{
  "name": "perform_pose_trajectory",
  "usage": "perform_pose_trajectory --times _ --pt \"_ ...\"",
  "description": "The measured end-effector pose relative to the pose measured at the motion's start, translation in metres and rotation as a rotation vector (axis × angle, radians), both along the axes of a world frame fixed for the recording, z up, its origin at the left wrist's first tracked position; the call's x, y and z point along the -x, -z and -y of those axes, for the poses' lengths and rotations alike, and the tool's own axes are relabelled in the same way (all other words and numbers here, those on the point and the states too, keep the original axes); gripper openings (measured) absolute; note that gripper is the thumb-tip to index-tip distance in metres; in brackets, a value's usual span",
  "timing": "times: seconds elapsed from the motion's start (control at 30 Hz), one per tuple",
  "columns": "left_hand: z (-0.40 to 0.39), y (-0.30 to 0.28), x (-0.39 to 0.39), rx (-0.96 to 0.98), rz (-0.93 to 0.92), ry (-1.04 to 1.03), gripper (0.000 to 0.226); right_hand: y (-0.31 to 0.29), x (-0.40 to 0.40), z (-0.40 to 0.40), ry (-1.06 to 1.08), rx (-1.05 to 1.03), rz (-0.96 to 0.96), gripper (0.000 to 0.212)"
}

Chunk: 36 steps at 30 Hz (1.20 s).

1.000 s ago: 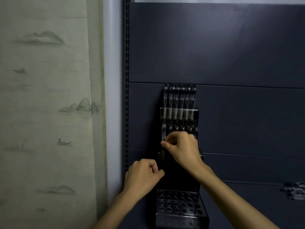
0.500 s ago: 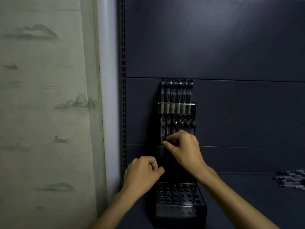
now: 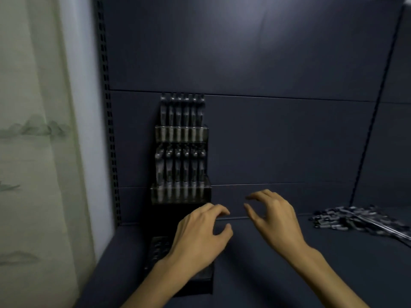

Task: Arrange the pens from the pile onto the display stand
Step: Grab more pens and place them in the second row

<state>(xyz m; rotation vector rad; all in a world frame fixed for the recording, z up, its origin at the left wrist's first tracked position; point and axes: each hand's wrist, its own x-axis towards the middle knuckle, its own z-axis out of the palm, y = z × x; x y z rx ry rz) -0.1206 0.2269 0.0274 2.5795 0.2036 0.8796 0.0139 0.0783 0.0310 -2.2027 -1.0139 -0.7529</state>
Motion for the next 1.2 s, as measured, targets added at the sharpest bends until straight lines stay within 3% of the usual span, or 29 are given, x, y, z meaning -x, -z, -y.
perform_pose_trajectory --times 0.33,0.9,1.2 --pt "0.113 0.028 -0.121 -0.038 -0.166 -0.098 0.035 0.052 -0.117 0.113 -0.069 0.157 -0.125 0.016" --pt "0.155 0.037 -0.183 -0.02 -0.141 -0.086 0.031 0.057 -0.176 0.161 -0.147 0.233 -0.13 0.016" --pt "0.22 0.035 -0.264 -0.112 -0.147 -0.043 0.029 0.06 -0.273 0.236 -0.078 0.144 -0.087 0.009"
